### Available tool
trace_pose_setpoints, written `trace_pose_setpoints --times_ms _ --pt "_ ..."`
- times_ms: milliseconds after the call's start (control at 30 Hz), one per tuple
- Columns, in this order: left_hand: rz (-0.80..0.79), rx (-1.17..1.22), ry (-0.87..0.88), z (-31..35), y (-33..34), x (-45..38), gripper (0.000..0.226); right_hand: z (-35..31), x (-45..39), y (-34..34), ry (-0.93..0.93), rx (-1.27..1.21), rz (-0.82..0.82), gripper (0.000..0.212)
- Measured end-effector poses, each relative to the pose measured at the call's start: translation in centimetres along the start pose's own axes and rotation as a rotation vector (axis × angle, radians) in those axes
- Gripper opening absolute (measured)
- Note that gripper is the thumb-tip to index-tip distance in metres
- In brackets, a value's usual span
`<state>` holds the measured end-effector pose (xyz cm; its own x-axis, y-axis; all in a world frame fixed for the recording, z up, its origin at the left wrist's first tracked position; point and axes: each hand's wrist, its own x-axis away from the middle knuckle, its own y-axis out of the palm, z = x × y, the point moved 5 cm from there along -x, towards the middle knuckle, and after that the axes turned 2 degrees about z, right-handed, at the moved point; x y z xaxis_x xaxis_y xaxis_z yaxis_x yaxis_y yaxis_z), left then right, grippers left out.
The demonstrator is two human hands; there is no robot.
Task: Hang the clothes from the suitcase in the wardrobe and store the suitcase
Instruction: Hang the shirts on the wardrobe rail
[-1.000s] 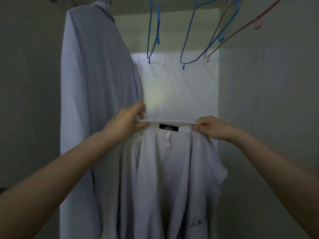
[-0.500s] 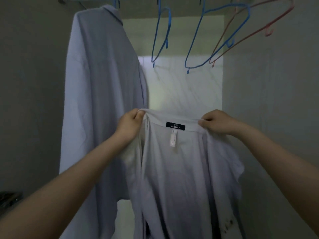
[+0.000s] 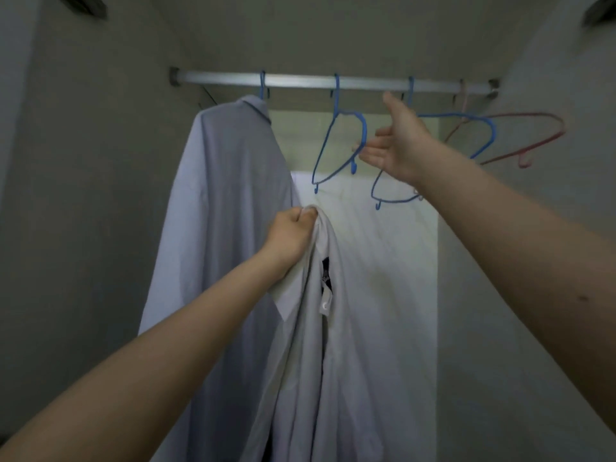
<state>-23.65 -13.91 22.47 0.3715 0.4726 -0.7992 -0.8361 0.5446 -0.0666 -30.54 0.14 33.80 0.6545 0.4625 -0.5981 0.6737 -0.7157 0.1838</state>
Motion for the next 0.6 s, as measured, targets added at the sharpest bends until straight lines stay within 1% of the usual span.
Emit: trace_pose_setpoints --times_ms 33,100,167,233,267,300,333,433,533,600 --pt "0.003 -0.024 0.006 0.1 -0.3 -0.1 0.044 -1.0 -0.3 1.3 -0.005 0.020 -0.013 0.069" --pt "0.012 -0.103 0.036 0.3 -1.1 -0.4 0.047 -2.0 -0.8 3.5 -0.001 0.072 -0.068 0.058" --pt "0.021 -0.188 0.073 0.6 -1.9 -0.5 0.050 -1.8 -1.3 4.8 0.025 0.127 -0.088 0.040" --pt "0.063 -0.254 0.094 0.9 -3.1 -0.8 0.050 -1.3 -2.0 5.4 0.068 0.195 -0.085 0.016" --pt "0.088 -0.256 0.094 0.9 -3.8 -0.9 0.049 -1.0 -2.2 5.5 0.070 0.213 -0.073 0.019" --pt "0.112 -0.231 0.086 0.8 -4.5 -1.0 0.048 -1.1 -2.6 5.3 0.044 0.235 -0.033 0.029" --pt "0.129 -0.199 0.073 0.7 -5.1 -1.1 0.046 -1.6 -2.9 5.0 -0.002 0.252 0.018 0.034" --pt "0.098 -0.152 0.012 0.0 -6.1 -1.3 0.043 -2.1 -2.9 3.6 -0.110 0.228 0.131 0.034" --pt "0.074 -0.248 0.027 -0.6 -7.1 -1.2 0.048 -1.7 -2.9 2.9 -0.158 0.212 0.174 0.034" --pt "0.047 -0.404 0.065 -1.0 -7.4 -0.8 0.051 -1.2 -2.9 2.3 -0.139 0.219 0.190 0.035"
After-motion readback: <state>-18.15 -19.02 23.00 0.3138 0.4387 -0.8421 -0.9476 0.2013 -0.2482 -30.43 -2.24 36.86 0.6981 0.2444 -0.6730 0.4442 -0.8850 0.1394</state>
